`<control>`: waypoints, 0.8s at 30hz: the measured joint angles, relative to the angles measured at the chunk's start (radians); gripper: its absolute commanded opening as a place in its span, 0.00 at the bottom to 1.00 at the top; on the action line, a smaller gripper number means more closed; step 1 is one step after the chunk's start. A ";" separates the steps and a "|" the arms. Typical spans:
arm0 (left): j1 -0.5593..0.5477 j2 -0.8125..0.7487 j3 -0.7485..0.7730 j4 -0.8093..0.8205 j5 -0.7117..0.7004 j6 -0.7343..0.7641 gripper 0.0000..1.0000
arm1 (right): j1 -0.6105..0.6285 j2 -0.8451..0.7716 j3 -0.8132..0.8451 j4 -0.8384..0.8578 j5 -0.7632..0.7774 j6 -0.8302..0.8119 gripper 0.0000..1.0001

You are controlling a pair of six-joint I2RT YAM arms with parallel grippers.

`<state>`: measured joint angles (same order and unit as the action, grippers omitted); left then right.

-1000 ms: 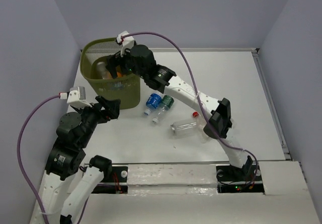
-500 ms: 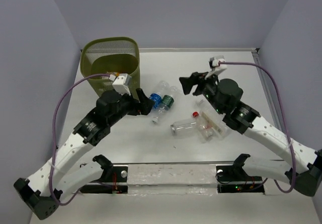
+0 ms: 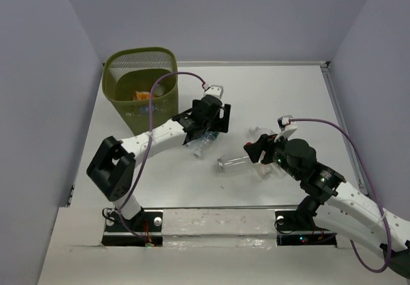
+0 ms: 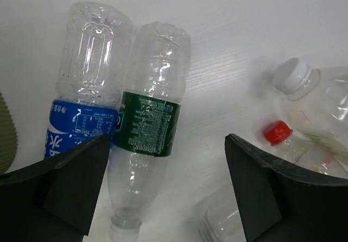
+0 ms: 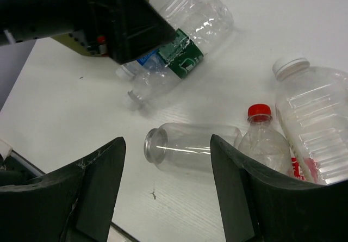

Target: Put the plastic bottles in the bin

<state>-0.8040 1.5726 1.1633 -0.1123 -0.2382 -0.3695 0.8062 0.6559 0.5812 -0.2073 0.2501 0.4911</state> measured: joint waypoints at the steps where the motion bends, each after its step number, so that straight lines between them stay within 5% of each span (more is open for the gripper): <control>1: 0.000 0.046 0.020 0.004 -0.004 0.007 0.96 | 0.000 -0.008 -0.007 -0.008 -0.008 0.006 0.69; 19: -0.001 0.385 0.218 0.018 -0.072 0.114 0.95 | 0.000 -0.029 -0.044 -0.034 -0.105 0.026 0.73; 24: -0.001 0.430 0.223 0.018 -0.073 0.129 0.84 | 0.000 -0.012 -0.044 -0.034 -0.126 0.027 0.82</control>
<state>-0.8051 2.0026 1.3865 -0.0944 -0.3111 -0.2401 0.8062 0.6441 0.5373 -0.2409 0.1242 0.5182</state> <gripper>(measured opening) 0.926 0.767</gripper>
